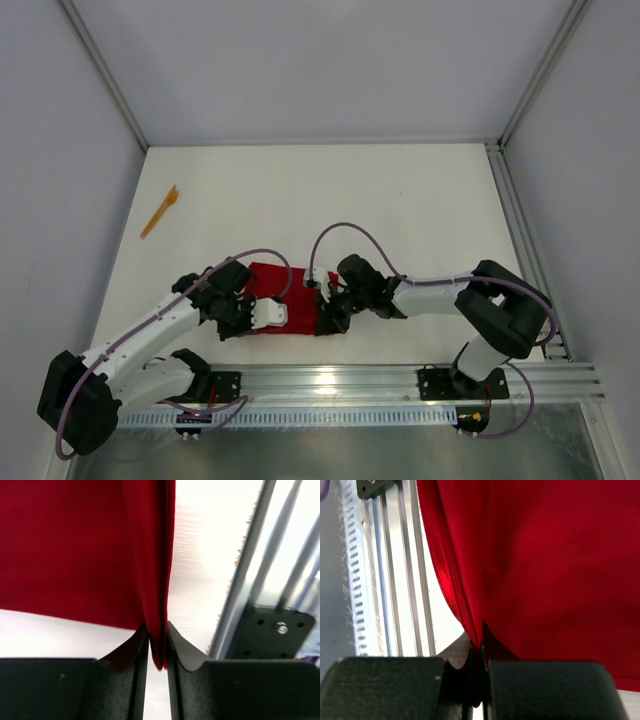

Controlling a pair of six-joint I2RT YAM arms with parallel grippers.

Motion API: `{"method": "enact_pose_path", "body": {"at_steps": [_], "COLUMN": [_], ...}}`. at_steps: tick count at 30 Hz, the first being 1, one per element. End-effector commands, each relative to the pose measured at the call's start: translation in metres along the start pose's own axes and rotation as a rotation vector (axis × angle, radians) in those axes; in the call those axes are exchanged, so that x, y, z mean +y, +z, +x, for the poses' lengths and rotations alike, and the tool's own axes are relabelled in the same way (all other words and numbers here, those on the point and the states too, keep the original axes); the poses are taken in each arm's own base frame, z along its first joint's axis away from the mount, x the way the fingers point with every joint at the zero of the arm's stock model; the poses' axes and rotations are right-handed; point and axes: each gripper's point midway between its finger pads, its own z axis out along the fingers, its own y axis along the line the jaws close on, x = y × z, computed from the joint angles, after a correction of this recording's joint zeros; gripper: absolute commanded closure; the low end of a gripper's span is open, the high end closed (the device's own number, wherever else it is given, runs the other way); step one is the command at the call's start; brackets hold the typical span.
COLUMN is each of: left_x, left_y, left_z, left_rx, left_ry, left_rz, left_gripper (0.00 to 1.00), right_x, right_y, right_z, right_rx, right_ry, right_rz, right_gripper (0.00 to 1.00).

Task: Fold the napkin into a case and place the utensils inside
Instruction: Fold the lower triangle-folded napkin.

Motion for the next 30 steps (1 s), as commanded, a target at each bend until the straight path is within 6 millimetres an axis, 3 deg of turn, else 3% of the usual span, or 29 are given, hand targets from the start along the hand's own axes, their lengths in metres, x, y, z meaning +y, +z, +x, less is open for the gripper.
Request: {"method": "enact_pose_path", "body": {"at_steps": [1,5,7,9,10,11,14,15,16,20,23,24,26,30], "left_x": [-0.015,-0.019,-0.019,-0.02,-0.021,-0.023,-0.031,-0.03,-0.031,-0.023,-0.018,-0.016,0.008,0.024], "left_y": [-0.019,-0.022,-0.017,-0.012,-0.011,-0.012,-0.021,-0.026,-0.029,-0.031,-0.016,-0.008,0.0,0.01], "left_z": [-0.013,-0.033,-0.035,-0.031,-0.029,-0.029,-0.031,-0.036,-0.036,-0.039,-0.037,-0.028,-0.032,-0.027], "left_rx": [-0.052,-0.138,-0.152,-0.146,-0.139,-0.145,-0.157,-0.171,-0.168,-0.173,-0.184,-0.153,-0.168,-0.156], "left_ry": [0.034,0.02,-0.008,-0.009,0.001,0.009,0.015,0.022,0.019,0.035,0.036,0.012,-0.001,-0.029], "left_rz": [0.107,0.156,0.158,0.158,0.162,0.164,0.194,0.19,0.192,0.151,0.133,0.114,0.002,-0.089], "left_gripper": [0.78,0.8,0.84,0.8,0.58,0.45,0.27,0.18,0.02,0.01,0.01,0.01,0.01,0.02], "right_x": [0.009,0.015,0.015,0.014,0.014,0.013,0.01,0.009,0.009,0.007,0.008,0.007,0.005,0.003], "right_y": [-0.007,-0.006,-0.005,-0.006,-0.006,-0.006,-0.005,-0.005,-0.005,-0.01,-0.011,-0.012,-0.013,-0.013], "right_z": [0.008,0.013,0.014,0.011,0.009,0.006,0.0,-0.002,-0.005,-0.011,-0.01,-0.011,-0.01,-0.008], "right_rx": [0.038,0.067,0.063,0.044,0.038,0.035,0.028,0.019,0.008,-0.026,-0.032,-0.04,-0.051,-0.047], "right_ry": [-0.006,0.013,0.01,0.008,0.006,0.006,0.017,0.032,0.032,0.086,0.098,0.105,0.108,0.117], "right_rz": [-0.069,-0.118,-0.116,-0.107,-0.103,-0.1,-0.092,-0.09,-0.095,-0.107,-0.117,-0.116,-0.111,-0.104], "right_gripper": [0.97,0.97,0.97,0.97,0.97,0.97,0.97,0.97,0.97,0.97,0.97,0.97,0.97,0.97]}}
